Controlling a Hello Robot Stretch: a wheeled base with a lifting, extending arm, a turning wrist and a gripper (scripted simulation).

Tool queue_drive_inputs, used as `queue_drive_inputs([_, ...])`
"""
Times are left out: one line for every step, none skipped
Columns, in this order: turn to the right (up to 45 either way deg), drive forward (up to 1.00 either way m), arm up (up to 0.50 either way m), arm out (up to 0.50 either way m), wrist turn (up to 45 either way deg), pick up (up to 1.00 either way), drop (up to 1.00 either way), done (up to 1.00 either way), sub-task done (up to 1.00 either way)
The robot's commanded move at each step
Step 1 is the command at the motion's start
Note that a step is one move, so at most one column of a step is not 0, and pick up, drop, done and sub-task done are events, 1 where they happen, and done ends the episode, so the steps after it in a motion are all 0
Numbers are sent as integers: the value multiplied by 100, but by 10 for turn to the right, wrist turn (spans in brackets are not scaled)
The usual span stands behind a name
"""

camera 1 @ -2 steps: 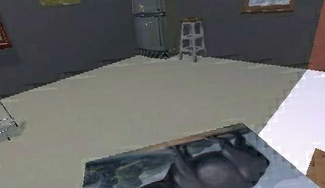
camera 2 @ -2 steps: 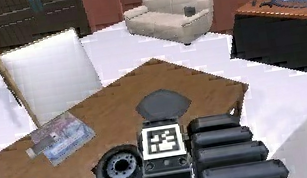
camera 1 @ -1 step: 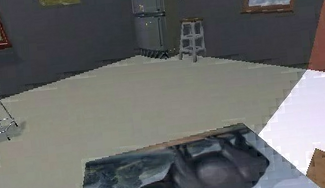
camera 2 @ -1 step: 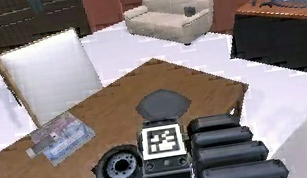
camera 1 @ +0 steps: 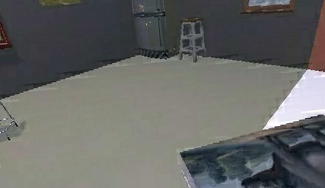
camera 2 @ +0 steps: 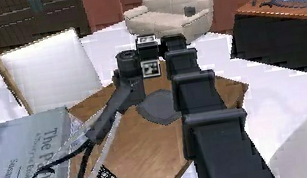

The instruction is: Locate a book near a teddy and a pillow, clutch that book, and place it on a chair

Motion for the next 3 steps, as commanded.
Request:
queue_drive_inputs([0, 0, 0, 0, 450, 0, 0, 0, 0])
queue_drive_inputs([0, 0, 0, 0, 450, 0, 0, 0, 0])
queue_drive_inputs([0, 0, 0, 0, 450, 0, 0, 0, 0])
